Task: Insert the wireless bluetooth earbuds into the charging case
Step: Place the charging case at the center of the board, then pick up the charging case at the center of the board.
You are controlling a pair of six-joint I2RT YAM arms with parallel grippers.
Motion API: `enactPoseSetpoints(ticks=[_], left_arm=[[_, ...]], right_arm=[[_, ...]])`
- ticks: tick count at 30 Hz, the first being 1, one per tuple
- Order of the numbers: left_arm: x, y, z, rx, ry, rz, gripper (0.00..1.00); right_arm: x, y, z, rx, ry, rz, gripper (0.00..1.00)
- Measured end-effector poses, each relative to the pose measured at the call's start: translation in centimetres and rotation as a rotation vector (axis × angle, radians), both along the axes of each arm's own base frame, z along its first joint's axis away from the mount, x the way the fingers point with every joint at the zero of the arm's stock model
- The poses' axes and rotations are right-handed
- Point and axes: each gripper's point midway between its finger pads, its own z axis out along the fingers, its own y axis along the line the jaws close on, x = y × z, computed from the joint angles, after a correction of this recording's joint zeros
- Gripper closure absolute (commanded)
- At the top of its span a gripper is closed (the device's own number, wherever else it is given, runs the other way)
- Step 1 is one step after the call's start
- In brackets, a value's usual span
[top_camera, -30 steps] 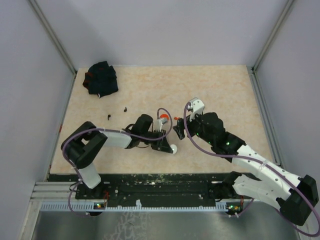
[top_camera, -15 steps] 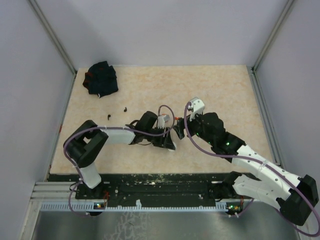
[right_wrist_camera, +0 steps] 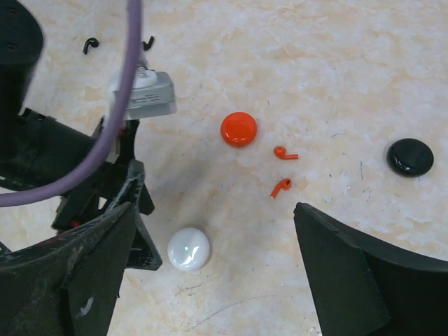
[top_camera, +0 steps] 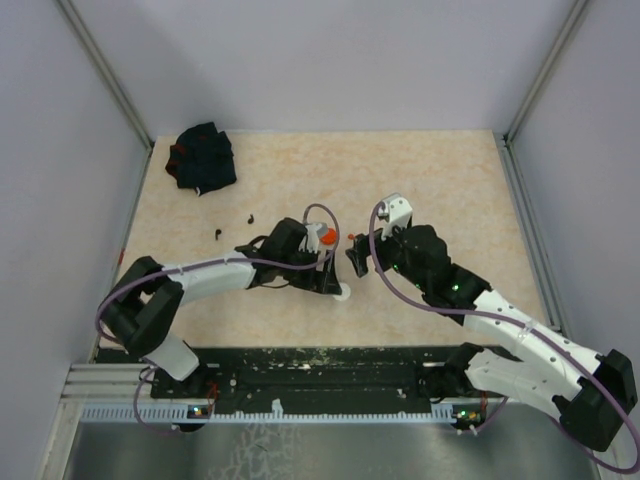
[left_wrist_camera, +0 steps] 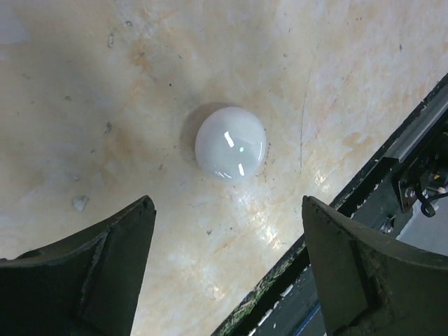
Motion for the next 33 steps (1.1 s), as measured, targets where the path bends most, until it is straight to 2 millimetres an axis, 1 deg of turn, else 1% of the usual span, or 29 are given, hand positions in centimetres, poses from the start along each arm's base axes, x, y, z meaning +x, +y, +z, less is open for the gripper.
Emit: enactPoseSetpoints(ticks=[3,7,10,13,16,18,19,20,23,25,29,33], left_arm=[[0.2,1.0,1.3,0.02,-0.045,0.01,0.04],[1.2,2.9,3.6,0.049,-0.123,0.032,0.01],[2.9,4.6,5.6,0.067,-0.189,0.066,0.0],[5.3,6.7,8.1,0.077,-0.258,0.109,0.0],[7.9,9.1,10.3,0.079,-0.317,0.161,0.0],[9.1,10.5,11.1,0.083,-0.341,0.186,0.0],[9.6,11.2,11.4,0.087,-0.354,0.199,0.0],[10.1,11.9,11.5,0.092,-0.363,0.211,0.0],[10.7,13.3,11.5,0.105,-0.377,0.224,0.0],[10.6,14.0,11.2,0.109,-0.38,0.225,0.0],[9.9,14.9,10.5,0.132,-0.38,0.212,0.0],[9.7,15.1,10.8,0.133,-0.399,0.207,0.0]], right_arm=[[0.3,-0.4,-0.1,-0.002,0.002,-0.033,0.02],[1.1,-0.9,-1.2,-0.05,0.04,-0.088,0.02],[2.2,-1.4,-2.0,-0.099,0.069,-0.15,0.02],[3.4,-2.3,-3.1,-0.145,0.103,-0.229,0.02],[5.0,-3.8,-4.6,-0.171,0.155,-0.323,0.02],[6.0,-5.0,-5.8,-0.186,0.191,-0.383,0.05],[6.4,-5.6,-6.4,-0.191,0.206,-0.41,0.06],[7.0,-6.7,-7.4,-0.197,0.235,-0.453,0.08],[8.2,-8.3,-8.7,-0.193,0.284,-0.529,0.09],[9.4,-9.3,-9.4,-0.18,0.312,-0.586,0.1],[12.1,-10.6,-10.8,-0.162,0.353,-0.658,0.12],[14.8,-11.4,-12.5,-0.158,0.387,-0.688,0.13]])
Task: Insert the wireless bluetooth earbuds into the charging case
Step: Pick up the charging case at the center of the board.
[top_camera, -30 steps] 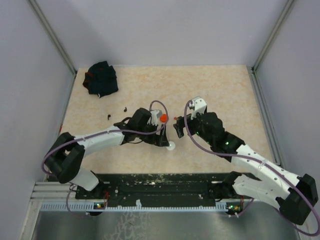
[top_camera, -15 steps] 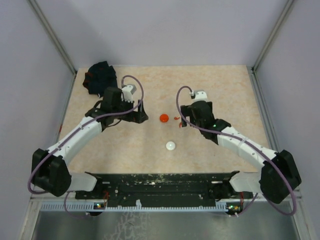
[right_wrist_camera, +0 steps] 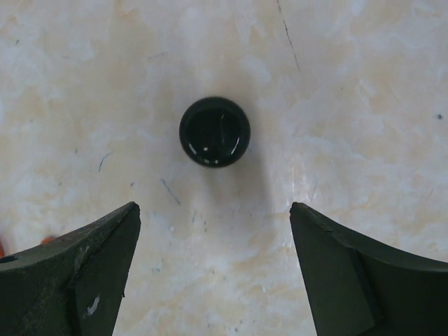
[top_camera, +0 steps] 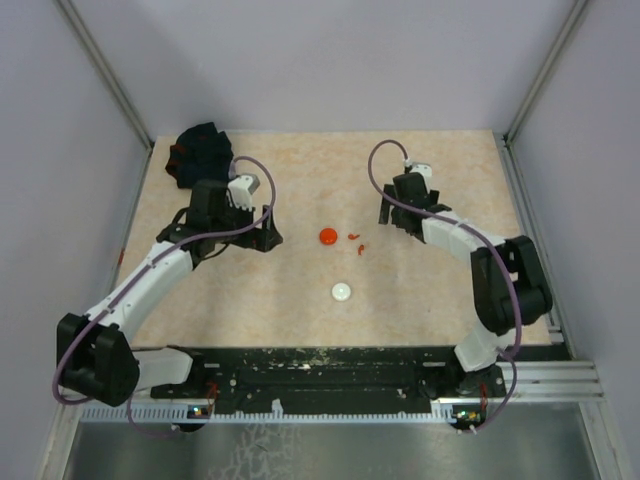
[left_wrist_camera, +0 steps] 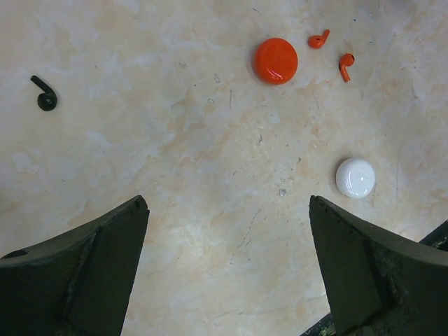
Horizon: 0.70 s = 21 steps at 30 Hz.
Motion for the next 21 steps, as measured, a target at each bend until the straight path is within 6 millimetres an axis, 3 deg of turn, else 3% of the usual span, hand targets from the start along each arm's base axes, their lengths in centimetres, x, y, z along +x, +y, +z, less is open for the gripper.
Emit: enactPoseSetpoints(ticks=[4,13,21], left_arm=[[0.0,0.2,0.2,0.001,-0.01,0.0,0.0],[-0.2,0.1,-0.1,0.001,-0.005,-0.024,0.04],[-0.3,0.1,-0.2,-0.001,0.001,-0.029,0.06]], right_arm=[[2.9,-0.8,-1.7,-0.009,0.031,-0.014,0.15],[6.4,-1.1,-3.9,-0.014,0.078,0.027,0.26],[6.7,-0.4,-5.6,-0.005,0.137,0.087,0.38]])
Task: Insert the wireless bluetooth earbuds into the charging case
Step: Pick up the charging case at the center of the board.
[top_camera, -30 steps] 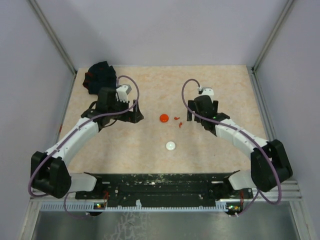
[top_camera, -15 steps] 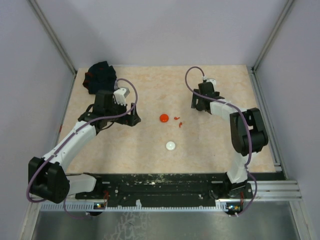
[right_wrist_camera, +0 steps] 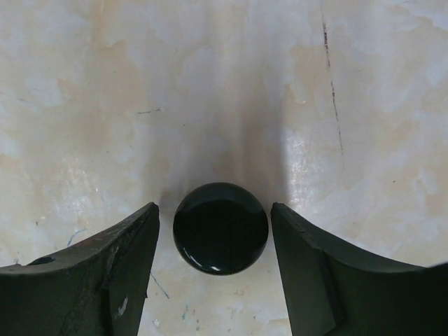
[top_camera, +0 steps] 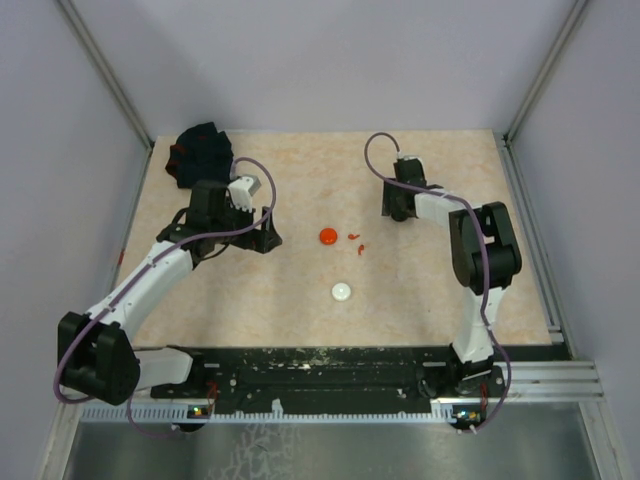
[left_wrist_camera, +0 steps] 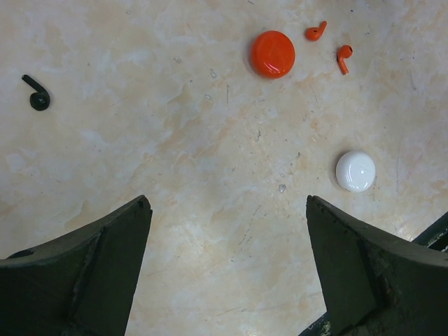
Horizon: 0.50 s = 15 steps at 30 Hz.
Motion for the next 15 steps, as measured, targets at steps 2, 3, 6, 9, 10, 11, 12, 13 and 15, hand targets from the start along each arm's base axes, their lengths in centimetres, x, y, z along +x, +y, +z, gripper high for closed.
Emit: enactPoseSetpoints(ticks=[2,3,6,9,10,11,12,13,15], left_arm=[[0.0,0.0,0.0,0.0,0.001,0.0,0.06],[0.0,0.0,0.0,0.0,0.002,0.0,0.06],[0.0,0.0,-0.1,0.0,0.003,0.0,0.07],[0.0,-0.1,-0.2,-0.001,0.008,-0.004,0.07],[0.0,-0.1,-0.2,-0.003,0.008,-0.006,0.07],[-0.1,-0.1,-0.2,-0.004,0.008,-0.007,0.07],[-0.1,-0.2,-0.2,-0.005,0.009,-0.009,0.07],[-0.1,-0.2,-0.2,-0.007,0.01,-0.01,0.07],[-0.2,-0.3,-0.1,-0.012,0.011,-0.015,0.07]], right_arm=[[-0.1,0.1,-0.1,0.0,0.009,0.013,0.42],[-0.1,0.1,-0.2,-0.001,0.011,0.018,0.43],[-0.2,0.1,-0.2,-0.004,0.015,0.026,0.48],[-0.3,0.2,-0.2,-0.006,0.019,0.033,0.5],[-0.4,0.2,-0.2,-0.005,0.023,0.038,0.51],[-0.4,0.3,-0.2,-0.004,0.026,0.043,0.51],[-0.6,0.4,-0.2,-0.002,0.03,0.051,0.51],[-0.8,0.4,-0.1,-0.001,0.037,0.056,0.51],[-1.2,0.7,0.1,-0.003,0.047,0.072,0.51]])
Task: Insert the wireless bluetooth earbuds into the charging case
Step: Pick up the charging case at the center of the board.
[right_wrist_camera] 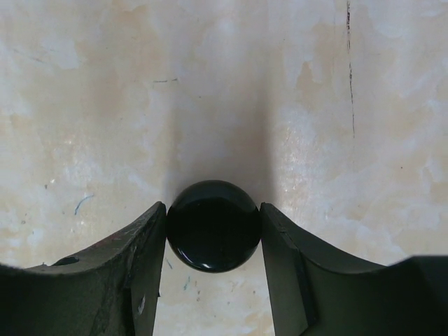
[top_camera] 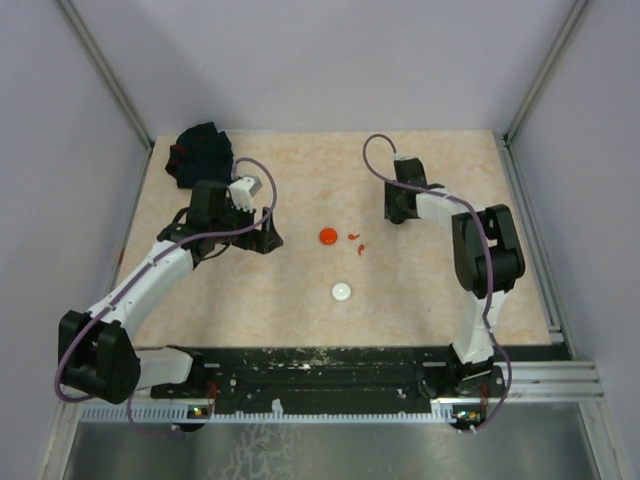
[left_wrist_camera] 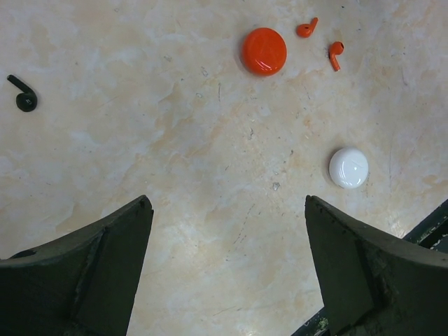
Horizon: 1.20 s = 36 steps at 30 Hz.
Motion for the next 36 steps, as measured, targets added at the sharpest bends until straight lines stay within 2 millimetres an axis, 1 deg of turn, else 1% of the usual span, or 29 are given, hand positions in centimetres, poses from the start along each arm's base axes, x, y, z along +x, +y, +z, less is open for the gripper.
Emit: enactPoseSetpoints(ticks=[2,4,6,8,10,13,17,21,22,23,26,30,36], left_arm=[[-0.1,-0.1,0.0,-0.007,0.003,-0.007,0.07],[-0.2,-0.2,0.1,-0.017,0.005,-0.015,0.07],[-0.1,-0.3,0.3,-0.034,0.004,-0.021,0.08],[-0.1,-0.3,0.4,-0.051,0.002,-0.025,0.08],[-0.1,-0.2,0.7,-0.072,-0.005,-0.03,0.08],[-0.2,-0.4,1.7,-0.113,-0.025,-0.04,0.08],[-0.6,-1.3,3.5,-0.191,-0.064,-0.072,0.09],[-1.3,-2.5,4.7,-0.296,-0.07,-0.108,0.11],[-1.6,-2.9,4.9,-0.325,-0.057,-0.114,0.12],[-1.7,-3.2,5.0,-0.347,-0.049,-0.121,0.13],[-2.2,-3.9,5.9,-0.414,-0.029,-0.145,0.15],[-2.6,-4.8,7.5,-0.493,-0.018,-0.175,0.2],[-3.3,-5.5,8.7,-0.564,0.02,-0.197,0.3]], right_arm=[[-0.5,0.2,0.5,-0.004,-0.001,0.018,0.51],[-1.2,0.7,1.6,-0.005,-0.012,0.048,0.51],[-2.0,1.7,3.2,-0.006,-0.036,0.093,0.51],[-2.4,2.9,4.8,-0.005,-0.068,0.14,0.51],[-2.9,4.5,7.0,-0.002,-0.116,0.202,0.51],[-4.3,7.0,10.0,0.016,-0.185,0.298,0.51],[-6.4,10.1,14.0,0.046,-0.275,0.426,0.5],[-8.7,12.4,16.8,0.056,-0.352,0.547,0.51],[-9.1,12.7,17.2,0.057,-0.362,0.567,0.5],[-9.9,13.4,17.8,0.059,-0.38,0.611,0.51],[-11.7,14.7,18.4,0.051,-0.408,0.708,0.51],[-13.9,16.5,18.7,0.03,-0.436,0.83,0.51],[-17.2,19.0,19.2,0.006,-0.501,1.014,0.53]])
